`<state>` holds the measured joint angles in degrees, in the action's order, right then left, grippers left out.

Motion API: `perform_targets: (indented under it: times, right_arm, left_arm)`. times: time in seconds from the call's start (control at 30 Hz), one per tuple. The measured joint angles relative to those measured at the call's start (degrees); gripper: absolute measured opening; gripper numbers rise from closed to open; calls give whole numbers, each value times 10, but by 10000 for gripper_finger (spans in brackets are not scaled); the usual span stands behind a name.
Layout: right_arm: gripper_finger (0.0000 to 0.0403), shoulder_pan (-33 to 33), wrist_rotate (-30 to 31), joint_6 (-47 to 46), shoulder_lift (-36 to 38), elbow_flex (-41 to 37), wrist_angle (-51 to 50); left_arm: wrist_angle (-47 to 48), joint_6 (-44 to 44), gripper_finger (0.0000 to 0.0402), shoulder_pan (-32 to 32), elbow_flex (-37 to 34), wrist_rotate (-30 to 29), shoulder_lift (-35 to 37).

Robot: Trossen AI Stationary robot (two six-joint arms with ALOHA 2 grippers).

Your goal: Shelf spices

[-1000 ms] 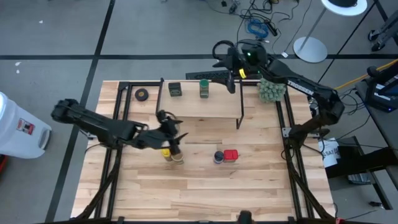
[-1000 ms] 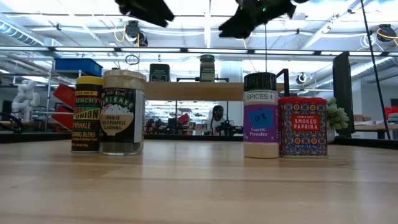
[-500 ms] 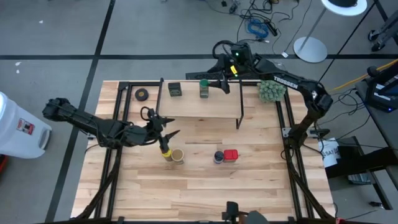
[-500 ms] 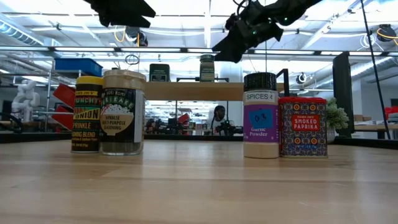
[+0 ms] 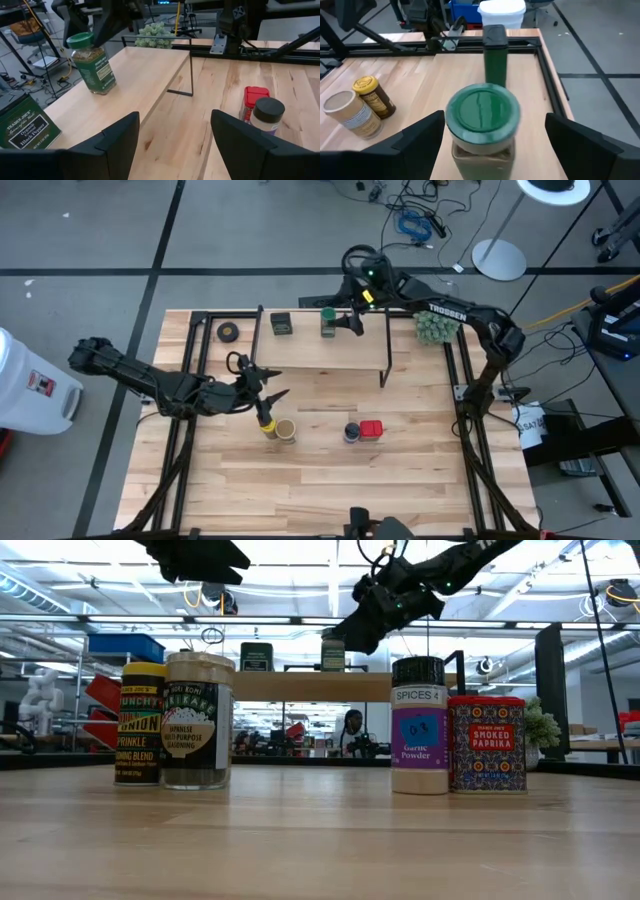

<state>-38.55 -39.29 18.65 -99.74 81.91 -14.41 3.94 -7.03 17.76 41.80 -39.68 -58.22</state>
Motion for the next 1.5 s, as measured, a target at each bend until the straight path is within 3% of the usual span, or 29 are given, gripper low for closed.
perform_targets:
  times: [0.3, 0.77, 1.13, 1.5]
  right_arm:
    - [310, 9, 3, 8, -5, 0, 12]
    - [191, 29, 12, 1, -5, 0, 12]
    - [201, 67, 99, -11, 19, 0, -21]
    - [199, 123, 170, -35, 132, -1, -129]
  left_arm:
    - [0, 1, 256, 0, 0, 0, 0]
    - [0, 4, 256, 0, 0, 0, 0]
    - [1, 4, 256, 0, 0, 3, 0]
    - [2, 2, 256, 0, 0, 4, 0]
